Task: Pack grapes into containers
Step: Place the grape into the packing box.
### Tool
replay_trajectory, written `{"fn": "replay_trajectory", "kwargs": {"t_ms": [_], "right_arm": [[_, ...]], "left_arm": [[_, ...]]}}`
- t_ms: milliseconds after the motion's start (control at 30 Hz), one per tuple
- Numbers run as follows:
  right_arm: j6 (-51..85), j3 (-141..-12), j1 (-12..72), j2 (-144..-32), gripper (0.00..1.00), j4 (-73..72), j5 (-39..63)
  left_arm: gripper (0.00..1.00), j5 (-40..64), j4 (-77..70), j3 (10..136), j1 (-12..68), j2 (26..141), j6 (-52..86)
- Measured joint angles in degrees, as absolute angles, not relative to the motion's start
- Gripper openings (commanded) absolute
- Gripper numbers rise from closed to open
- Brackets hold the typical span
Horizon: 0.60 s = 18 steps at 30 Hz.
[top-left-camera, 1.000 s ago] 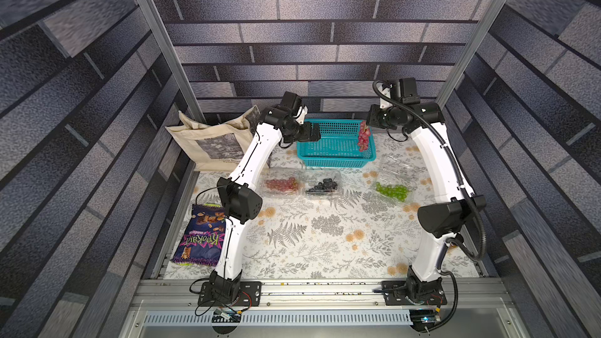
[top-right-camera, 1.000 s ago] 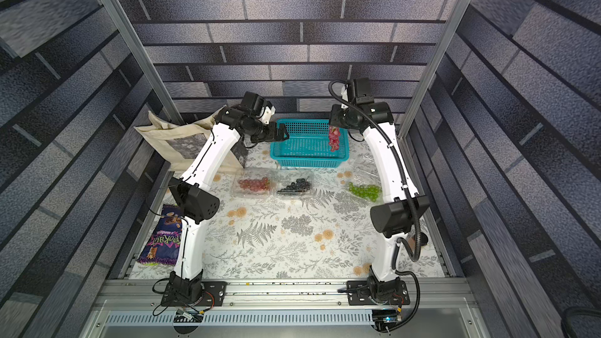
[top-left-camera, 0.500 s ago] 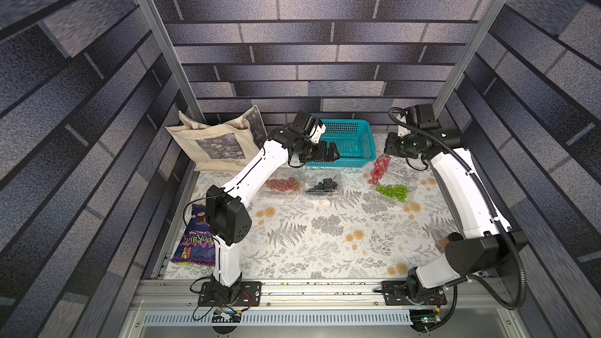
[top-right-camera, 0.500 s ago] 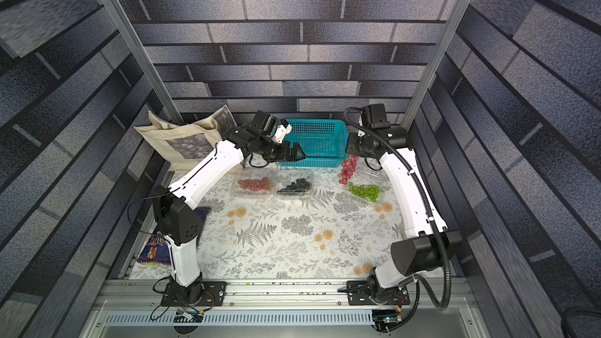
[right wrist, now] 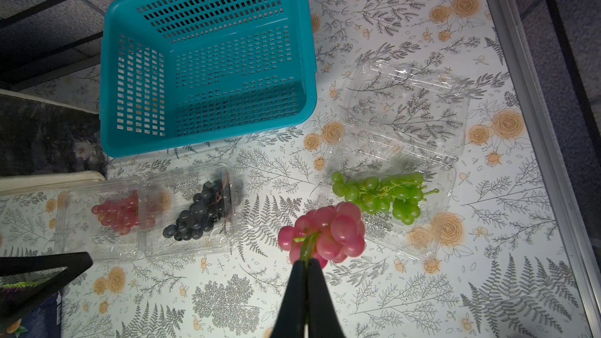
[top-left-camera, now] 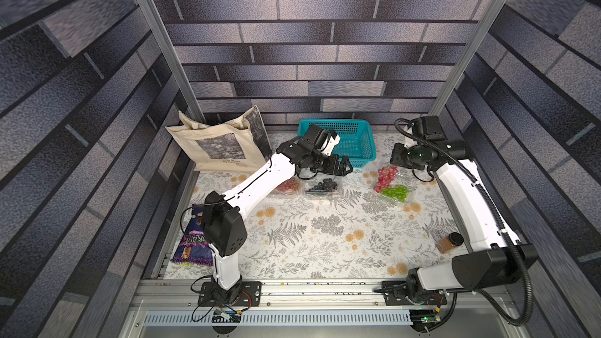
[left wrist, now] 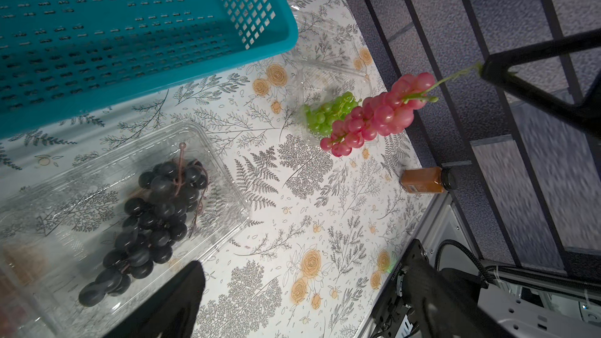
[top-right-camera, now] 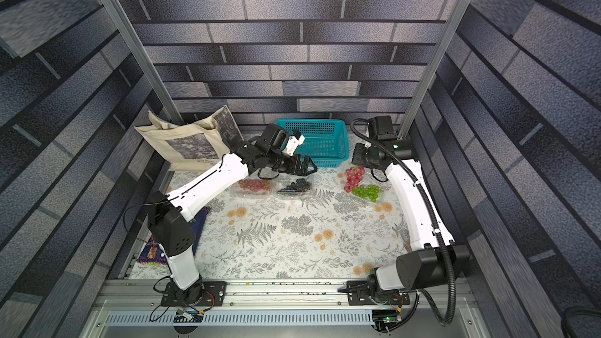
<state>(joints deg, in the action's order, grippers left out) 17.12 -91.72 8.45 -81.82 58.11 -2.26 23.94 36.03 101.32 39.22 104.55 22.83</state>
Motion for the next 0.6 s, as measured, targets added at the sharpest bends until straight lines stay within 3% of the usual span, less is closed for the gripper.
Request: {"fn": "replay_trajectory", "kwargs": {"t_ms": [600], "right_arm": [[18.7,-82.6,5.9,-81.8,0.0,51.0,-1.4]], "left_arm": [[1.0,22.5,33.8,96.4,40.2,101.5,23.0]]}}
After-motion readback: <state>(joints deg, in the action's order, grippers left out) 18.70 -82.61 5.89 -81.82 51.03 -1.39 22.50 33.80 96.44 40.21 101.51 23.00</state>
